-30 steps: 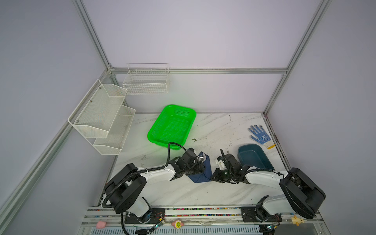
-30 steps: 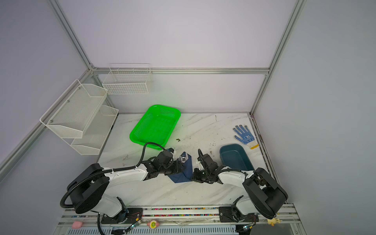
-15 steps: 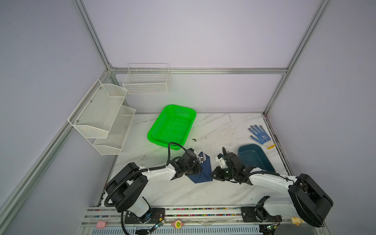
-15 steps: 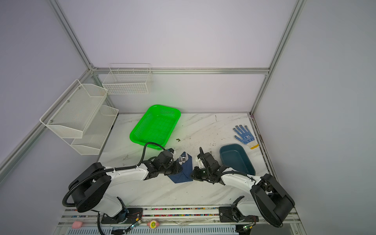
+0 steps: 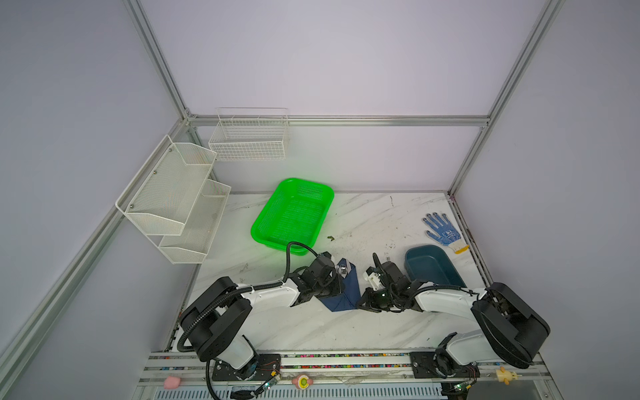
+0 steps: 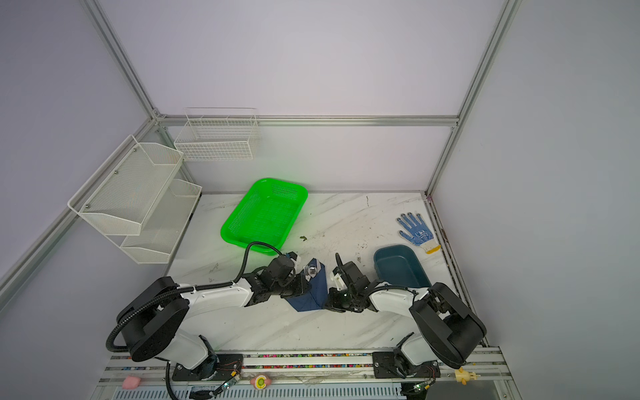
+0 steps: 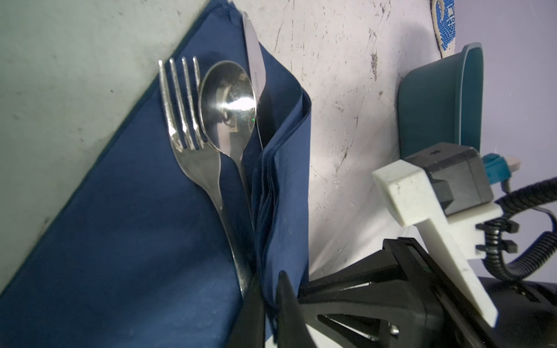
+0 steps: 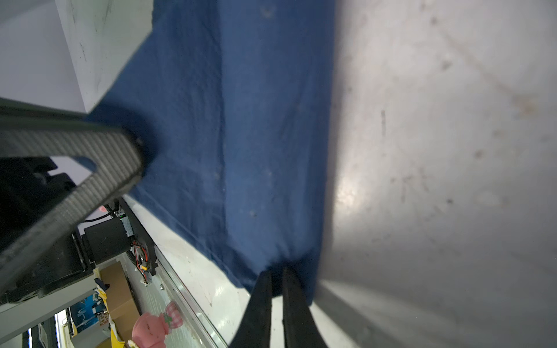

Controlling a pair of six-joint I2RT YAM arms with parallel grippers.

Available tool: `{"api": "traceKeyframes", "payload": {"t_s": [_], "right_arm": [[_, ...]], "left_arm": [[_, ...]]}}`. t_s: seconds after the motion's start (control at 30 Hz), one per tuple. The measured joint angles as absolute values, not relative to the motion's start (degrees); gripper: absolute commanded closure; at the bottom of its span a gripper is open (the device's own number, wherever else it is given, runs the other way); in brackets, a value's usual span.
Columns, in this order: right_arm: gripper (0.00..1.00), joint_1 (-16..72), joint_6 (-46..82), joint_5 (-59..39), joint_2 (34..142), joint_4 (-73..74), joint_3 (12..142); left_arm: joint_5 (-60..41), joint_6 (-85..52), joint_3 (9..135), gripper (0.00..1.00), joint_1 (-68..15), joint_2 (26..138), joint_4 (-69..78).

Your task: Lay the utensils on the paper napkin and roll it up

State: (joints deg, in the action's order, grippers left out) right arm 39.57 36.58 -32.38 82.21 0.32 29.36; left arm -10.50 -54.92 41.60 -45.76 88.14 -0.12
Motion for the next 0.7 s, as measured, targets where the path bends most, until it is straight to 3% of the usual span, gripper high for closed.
{"api": "traceKeyframes", "payload": {"t_s": [0.37,0.7], "right_arm": [[0.85,40.2,38.3,-33.9,77.5,0.8,30.7],[0.85,40.7,38.2,-35.7,84.7,2.8,30.3]], "left_arm": [[-10.5,-54.8,41.6,0.91,-45.8,88.1,-0.6],[-10.5,-54.4,41.6,0.93,-45.8,88.6,-1.6]]}}
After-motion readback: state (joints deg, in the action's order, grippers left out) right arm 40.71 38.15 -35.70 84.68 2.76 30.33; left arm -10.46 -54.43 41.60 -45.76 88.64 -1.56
